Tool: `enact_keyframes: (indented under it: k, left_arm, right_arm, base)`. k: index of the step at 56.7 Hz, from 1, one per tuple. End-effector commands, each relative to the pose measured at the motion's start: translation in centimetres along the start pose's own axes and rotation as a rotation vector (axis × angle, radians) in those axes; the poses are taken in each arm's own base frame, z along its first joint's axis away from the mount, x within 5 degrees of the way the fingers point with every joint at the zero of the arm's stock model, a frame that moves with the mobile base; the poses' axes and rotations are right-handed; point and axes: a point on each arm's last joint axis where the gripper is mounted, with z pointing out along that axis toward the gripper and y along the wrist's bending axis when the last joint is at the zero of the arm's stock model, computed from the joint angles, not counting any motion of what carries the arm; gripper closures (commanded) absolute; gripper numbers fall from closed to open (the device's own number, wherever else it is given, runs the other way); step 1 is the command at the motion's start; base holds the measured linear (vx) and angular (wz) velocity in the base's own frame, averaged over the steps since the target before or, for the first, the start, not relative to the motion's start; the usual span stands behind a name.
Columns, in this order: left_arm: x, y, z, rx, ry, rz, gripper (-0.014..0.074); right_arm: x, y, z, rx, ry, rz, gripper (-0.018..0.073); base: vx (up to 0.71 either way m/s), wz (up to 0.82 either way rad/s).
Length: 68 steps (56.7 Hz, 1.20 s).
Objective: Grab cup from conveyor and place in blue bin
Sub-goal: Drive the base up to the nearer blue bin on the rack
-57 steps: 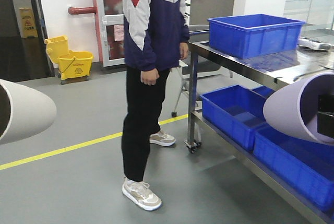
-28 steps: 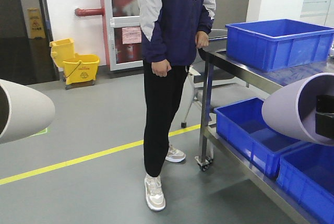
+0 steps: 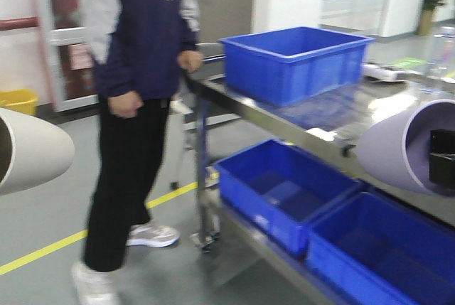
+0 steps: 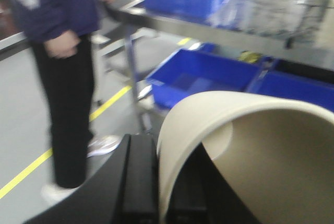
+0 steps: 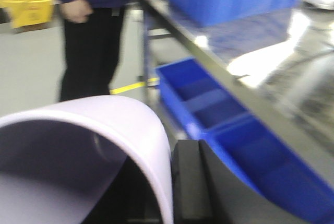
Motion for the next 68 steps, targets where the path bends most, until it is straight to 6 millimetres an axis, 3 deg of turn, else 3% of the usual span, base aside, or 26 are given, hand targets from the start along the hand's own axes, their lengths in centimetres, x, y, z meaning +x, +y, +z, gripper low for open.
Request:
enact_keyframes:
  k: [1,33,68]
  left_arm:
    - [-1.65,-0.08,-0.73,-0.005,-0.125,-0.016,0.0604]
    - [-1.66,-0.08,-0.74,-0.005,-0.125,-0.015,0.0604]
    - [-1.66,-0.08,-0.74,-0.005,-0.125,-0.015,0.0604]
  right_arm:
    - [-1.64,0.05,-0.91,-0.014,-0.128,-0.013,0.0568]
    - [-1.63,0.05,-0.91,-0.013,-0.127,-0.013,0.0568]
    - [-1.62,0.04,-0.91,-0.013,-0.126,-0.013,0.0568]
  base:
    - [0.31,-0.77]
    - [0.26,-0.77]
    - [0.21,-0.5]
